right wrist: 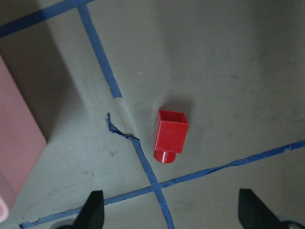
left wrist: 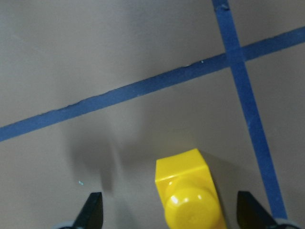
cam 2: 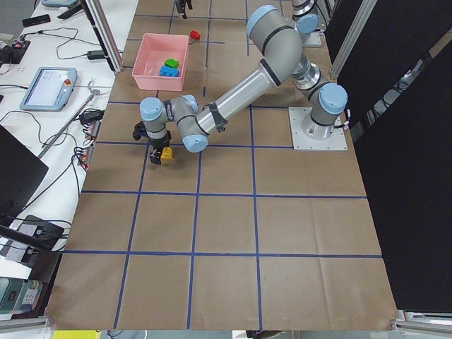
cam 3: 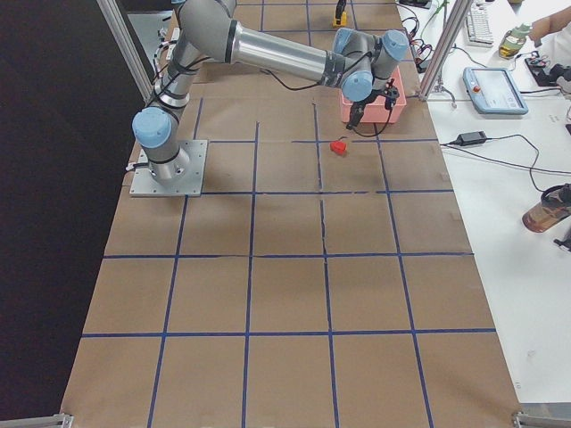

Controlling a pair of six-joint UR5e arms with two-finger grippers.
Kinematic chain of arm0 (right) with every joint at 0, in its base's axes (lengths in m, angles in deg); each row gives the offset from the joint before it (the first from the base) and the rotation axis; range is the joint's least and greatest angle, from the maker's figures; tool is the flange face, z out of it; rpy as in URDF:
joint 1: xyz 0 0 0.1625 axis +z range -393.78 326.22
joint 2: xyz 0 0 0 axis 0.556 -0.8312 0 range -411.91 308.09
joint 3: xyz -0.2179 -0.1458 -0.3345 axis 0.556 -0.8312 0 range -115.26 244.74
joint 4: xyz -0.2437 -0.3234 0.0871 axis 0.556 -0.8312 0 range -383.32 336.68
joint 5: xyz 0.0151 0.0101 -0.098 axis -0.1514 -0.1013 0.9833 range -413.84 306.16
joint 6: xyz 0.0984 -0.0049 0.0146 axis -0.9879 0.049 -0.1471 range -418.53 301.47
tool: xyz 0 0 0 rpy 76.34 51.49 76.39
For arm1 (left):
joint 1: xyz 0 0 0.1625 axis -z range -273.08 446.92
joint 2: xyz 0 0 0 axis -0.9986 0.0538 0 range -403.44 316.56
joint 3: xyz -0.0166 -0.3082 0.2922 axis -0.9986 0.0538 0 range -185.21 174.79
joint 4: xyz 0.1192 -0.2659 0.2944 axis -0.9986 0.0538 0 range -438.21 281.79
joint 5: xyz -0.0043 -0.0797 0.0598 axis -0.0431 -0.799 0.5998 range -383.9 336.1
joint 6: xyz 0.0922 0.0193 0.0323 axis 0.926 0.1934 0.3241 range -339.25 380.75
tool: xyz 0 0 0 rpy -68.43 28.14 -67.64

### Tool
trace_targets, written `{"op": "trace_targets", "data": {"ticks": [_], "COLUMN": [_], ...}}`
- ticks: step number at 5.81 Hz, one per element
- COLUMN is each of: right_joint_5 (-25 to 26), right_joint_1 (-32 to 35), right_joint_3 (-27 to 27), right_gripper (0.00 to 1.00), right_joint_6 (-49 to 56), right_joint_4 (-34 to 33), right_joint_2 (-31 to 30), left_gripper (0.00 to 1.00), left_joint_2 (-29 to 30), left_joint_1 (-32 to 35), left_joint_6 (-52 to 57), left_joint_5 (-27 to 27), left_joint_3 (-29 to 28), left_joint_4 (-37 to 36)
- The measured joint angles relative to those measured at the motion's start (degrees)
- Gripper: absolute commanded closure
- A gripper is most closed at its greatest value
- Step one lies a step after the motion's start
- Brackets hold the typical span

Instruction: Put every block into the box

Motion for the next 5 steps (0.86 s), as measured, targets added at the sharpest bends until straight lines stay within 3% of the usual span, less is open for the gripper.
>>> {"op": "trace_targets", "data": {"ticks": [3,4,5], "right_joint_5": [-0.7,-0.7,-0.7], "right_joint_1": [-0.4,-0.3,-0.3], "right_joint_3": [9.7,10.5,11.2], "right_gripper": [0.01,0.12,0.36], "right_joint_6": [-6.8,-7.7,-8.0], "right_joint_4": [-14.5,-15.7,-16.0], "right_joint_2": [1.0,1.9,2.6], "left_gripper": [1.0,1.0,1.0], "left_joint_2": [-1.1,-2.9,-4.7], "left_joint_1": [0.8,3.4,7.3], "left_joint_6": [-0.5,-1.6,-3.4], "left_joint_5": [-1.4,-2.9,-3.4], "left_joint_3": [-0.8,-1.1,-1.5], "left_joint_4": [0.4,0.6,0.6]}}
